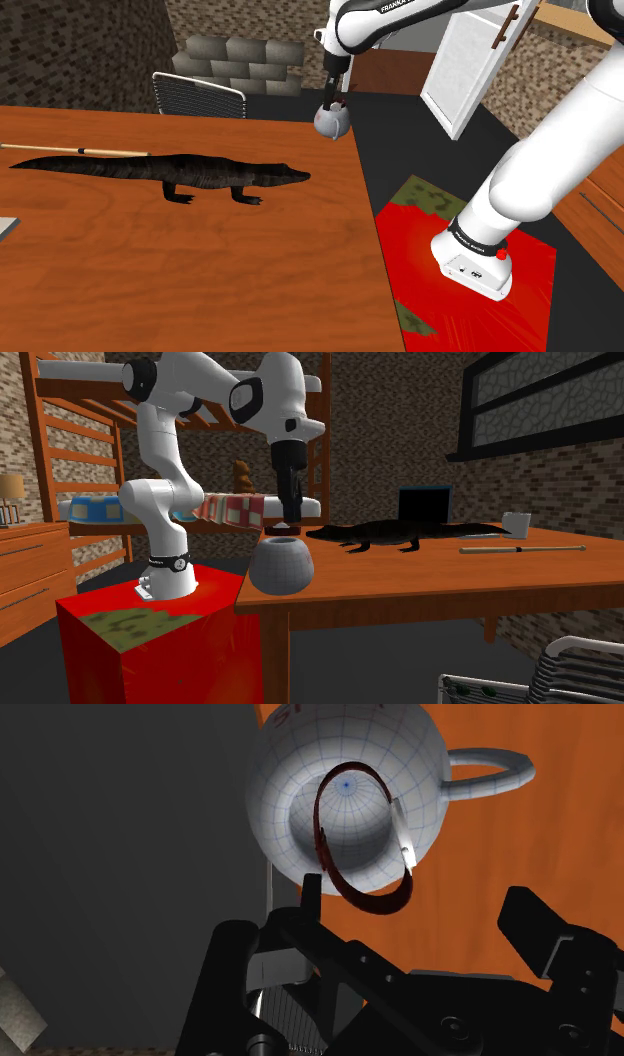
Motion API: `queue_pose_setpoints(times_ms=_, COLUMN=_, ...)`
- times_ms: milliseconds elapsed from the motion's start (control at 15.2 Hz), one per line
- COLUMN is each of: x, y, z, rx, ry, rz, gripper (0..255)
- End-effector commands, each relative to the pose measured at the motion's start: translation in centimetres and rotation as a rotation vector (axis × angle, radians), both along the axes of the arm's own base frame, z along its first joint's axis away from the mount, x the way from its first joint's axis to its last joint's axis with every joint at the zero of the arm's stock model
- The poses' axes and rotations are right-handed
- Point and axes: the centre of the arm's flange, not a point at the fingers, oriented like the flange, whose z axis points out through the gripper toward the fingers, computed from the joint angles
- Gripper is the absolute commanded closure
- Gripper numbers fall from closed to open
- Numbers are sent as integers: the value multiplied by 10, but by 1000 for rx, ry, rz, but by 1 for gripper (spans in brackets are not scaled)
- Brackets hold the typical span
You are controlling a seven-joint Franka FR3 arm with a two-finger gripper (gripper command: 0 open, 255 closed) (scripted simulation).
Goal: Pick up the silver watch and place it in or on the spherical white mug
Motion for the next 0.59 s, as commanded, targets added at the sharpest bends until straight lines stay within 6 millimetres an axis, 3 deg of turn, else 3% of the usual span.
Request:
queue_pose_setpoints(times_ms=0, x=0, y=0, z=0, rx=0, ry=0, rz=0, gripper=0)
queue_pose_setpoints(times_ms=264, x=-6, y=2, z=50, rx=0, ry=0, rz=0, gripper=0)
queue_pose_setpoints(times_ms=528, x=-6, y=2, z=50, rx=0, ry=0, rz=0, gripper=0)
